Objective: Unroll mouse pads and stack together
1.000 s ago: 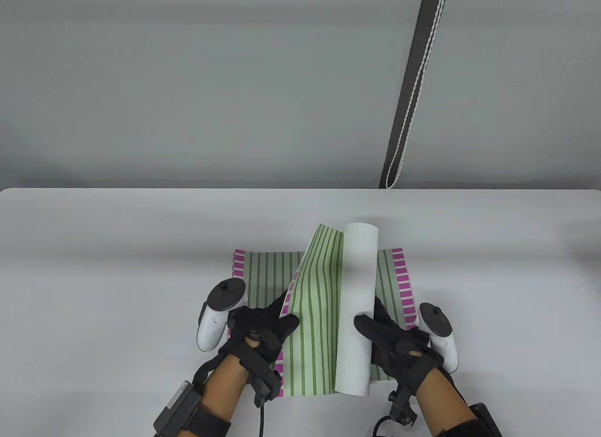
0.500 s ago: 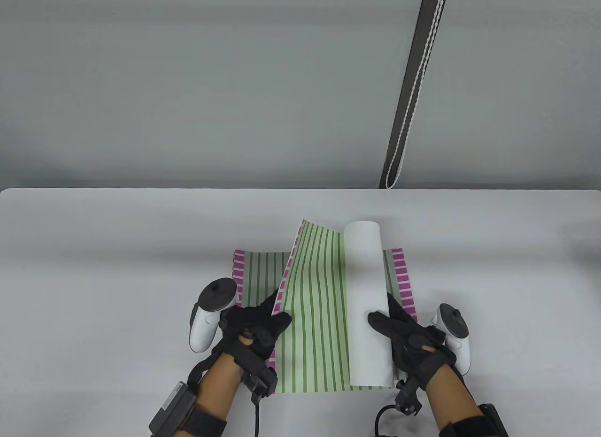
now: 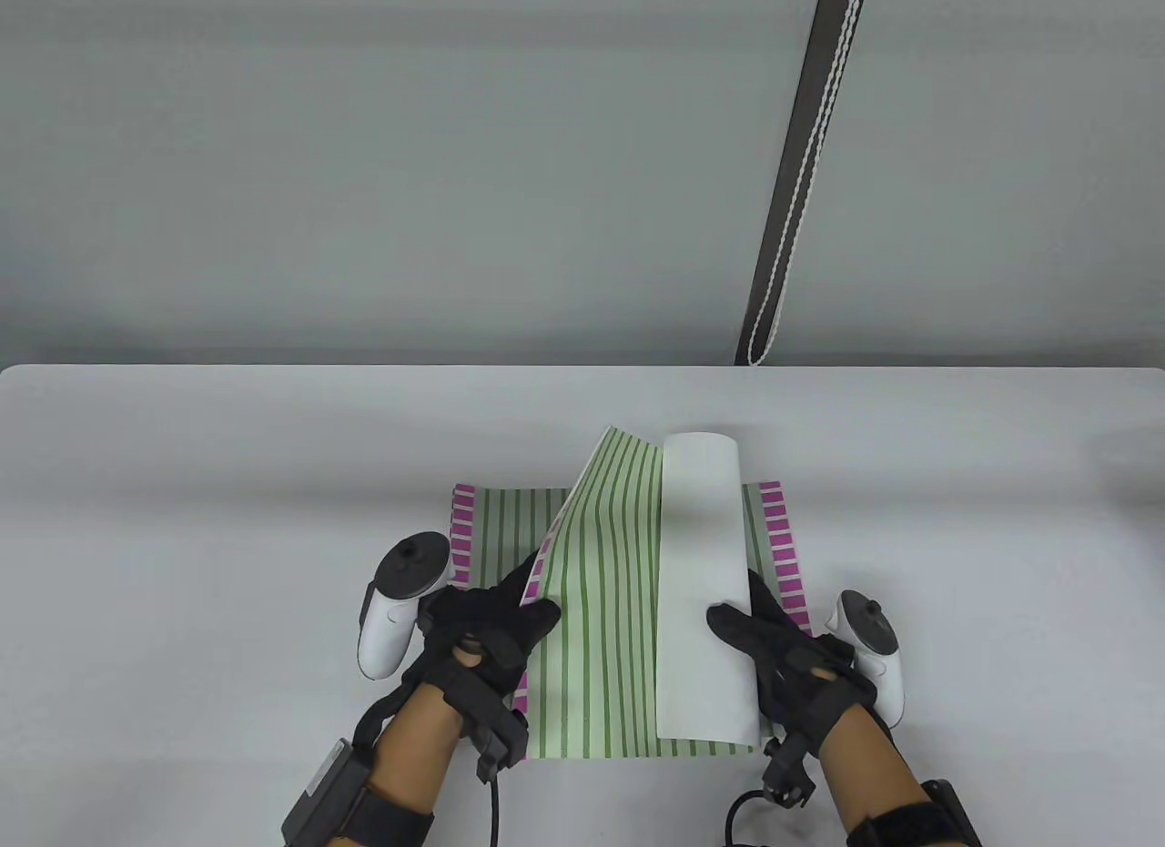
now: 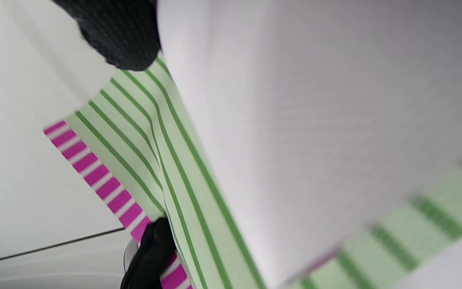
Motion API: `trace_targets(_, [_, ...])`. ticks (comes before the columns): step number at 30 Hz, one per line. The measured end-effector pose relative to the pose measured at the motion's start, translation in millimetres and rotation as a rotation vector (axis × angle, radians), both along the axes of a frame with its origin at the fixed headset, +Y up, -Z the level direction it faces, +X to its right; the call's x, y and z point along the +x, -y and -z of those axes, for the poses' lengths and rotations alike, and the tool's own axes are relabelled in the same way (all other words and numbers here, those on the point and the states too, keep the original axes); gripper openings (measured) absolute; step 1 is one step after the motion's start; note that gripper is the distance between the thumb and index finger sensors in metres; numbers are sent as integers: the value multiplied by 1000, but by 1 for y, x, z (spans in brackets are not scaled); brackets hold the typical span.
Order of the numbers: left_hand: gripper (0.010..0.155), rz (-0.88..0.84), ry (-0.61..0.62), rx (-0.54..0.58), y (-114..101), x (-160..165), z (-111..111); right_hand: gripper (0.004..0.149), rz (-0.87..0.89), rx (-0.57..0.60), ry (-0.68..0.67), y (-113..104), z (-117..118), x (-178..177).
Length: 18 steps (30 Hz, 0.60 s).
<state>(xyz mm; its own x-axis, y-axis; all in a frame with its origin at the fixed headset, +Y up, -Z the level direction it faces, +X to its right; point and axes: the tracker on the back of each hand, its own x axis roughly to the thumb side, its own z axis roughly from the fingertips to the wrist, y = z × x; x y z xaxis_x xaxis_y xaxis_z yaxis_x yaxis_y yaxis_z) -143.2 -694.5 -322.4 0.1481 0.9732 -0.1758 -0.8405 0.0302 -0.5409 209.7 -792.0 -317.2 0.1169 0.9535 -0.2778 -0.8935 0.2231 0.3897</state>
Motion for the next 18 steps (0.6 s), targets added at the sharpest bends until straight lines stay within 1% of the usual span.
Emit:
trace_targets(3, [66, 9, -7, 3, 1, -5, 2, 96, 9, -6, 42, 4, 2, 11])
trace_targets(5, [66, -5, -3, 4, 2, -7, 4, 92, 37, 4, 38, 6, 3, 15])
trace_targets(7, [66, -14, 9, 11, 0, -7, 4, 91, 78, 12, 15, 7, 3, 15])
trace_targets(12, [66, -1, 6, 33, -4, -9, 3, 105, 160, 15, -53, 3, 1, 10])
trace_targets(14, [66, 1, 5, 36, -5, -11, 3, 109, 140, 18, -82, 0, 0, 9])
trace_targets(16, [66, -7, 5, 34, -5, -12, 3, 111, 116, 25, -91, 0, -1, 9])
trace_targets(18, [66, -14, -2, 33, -5, -15, 3, 109, 109, 27, -55, 1, 0, 10])
